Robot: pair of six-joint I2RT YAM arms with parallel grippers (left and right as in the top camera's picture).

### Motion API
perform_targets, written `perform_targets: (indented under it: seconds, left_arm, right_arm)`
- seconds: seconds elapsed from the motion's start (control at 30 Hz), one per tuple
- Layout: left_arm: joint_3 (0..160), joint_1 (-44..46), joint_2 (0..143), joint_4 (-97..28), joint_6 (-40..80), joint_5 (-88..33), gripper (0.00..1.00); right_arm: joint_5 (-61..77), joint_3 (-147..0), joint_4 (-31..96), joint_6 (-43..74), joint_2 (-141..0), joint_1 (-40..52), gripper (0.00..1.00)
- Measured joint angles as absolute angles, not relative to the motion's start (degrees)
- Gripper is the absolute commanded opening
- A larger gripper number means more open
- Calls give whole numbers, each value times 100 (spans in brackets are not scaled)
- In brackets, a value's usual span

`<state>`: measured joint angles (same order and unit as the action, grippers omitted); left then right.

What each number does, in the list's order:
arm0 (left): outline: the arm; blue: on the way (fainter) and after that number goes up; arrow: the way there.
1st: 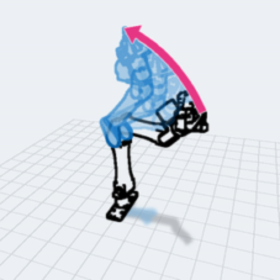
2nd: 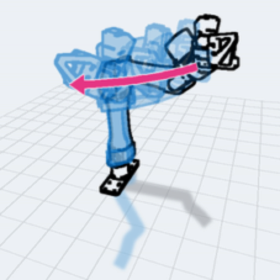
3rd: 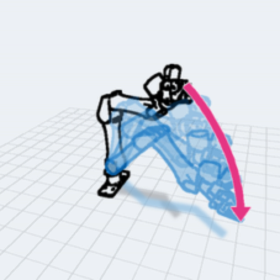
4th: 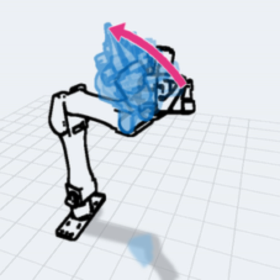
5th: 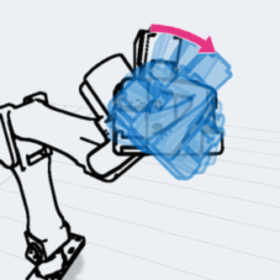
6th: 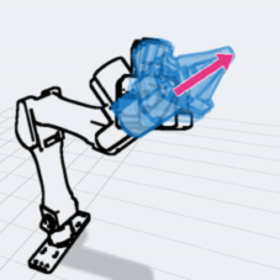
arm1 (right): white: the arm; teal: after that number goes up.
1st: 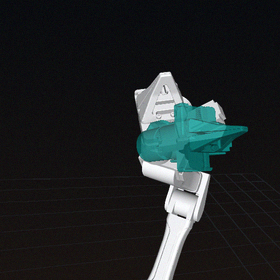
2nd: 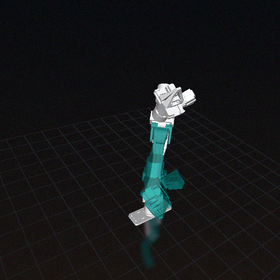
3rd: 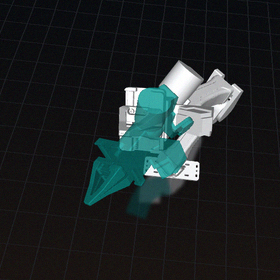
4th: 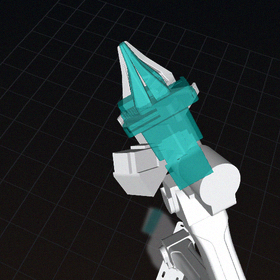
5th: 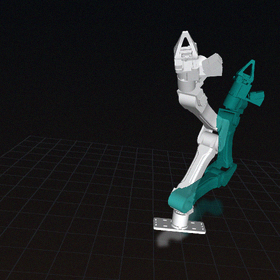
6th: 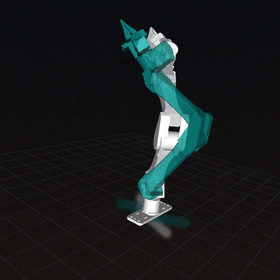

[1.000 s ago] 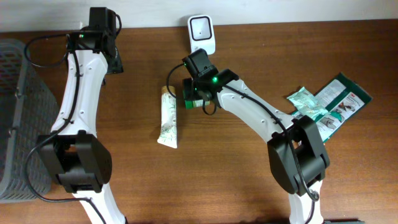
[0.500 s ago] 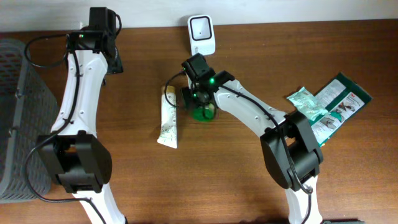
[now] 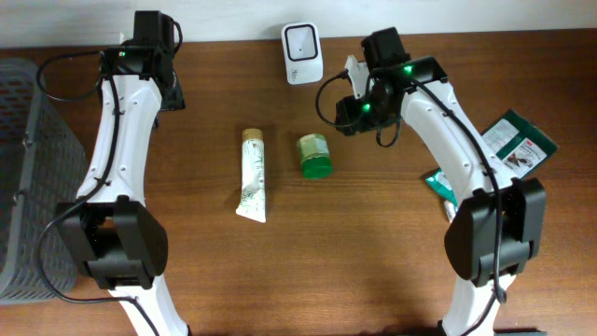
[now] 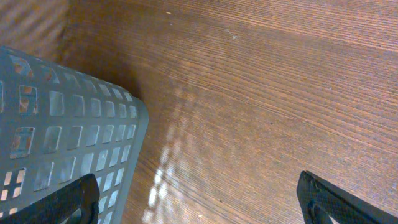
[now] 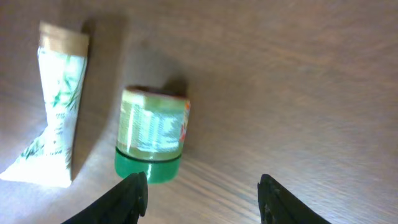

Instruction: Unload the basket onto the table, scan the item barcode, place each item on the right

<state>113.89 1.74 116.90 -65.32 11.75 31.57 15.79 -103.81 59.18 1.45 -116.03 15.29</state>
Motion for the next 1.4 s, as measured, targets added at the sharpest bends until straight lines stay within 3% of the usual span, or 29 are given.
perform_targets:
  seconds: [0.2, 0.57, 0.77, 1.07, 1.23, 1.4]
  left_arm:
    - [11389, 174, 11690, -6530, 1175, 3157, 99]
    - [11389, 174, 11690, -6530, 1175, 3157, 99]
    - [11389, 174, 11690, -6532, 1175, 3157, 99]
    - [11389, 174, 11690, -6530, 1175, 3157, 99]
    - [11389, 174, 11690, -6525, 1175, 3157, 99]
    - [11389, 174, 11690, -6530, 1175, 3157, 99]
  right_arm:
    - [2349, -10108, 5867, 281, -12149, 1881, 73]
    - [1800, -10101, 5714, 572, -12868, 2143, 74]
    - [1754, -10298, 6228, 552, -12860, 2027, 81]
    - [1457, -11231, 5647, -1028, -12595, 1933, 100]
    - [1507, -11233, 4654, -1824, -12831, 2036, 98]
    - [1487, -11233, 4445, -2237, -13218, 2119, 99]
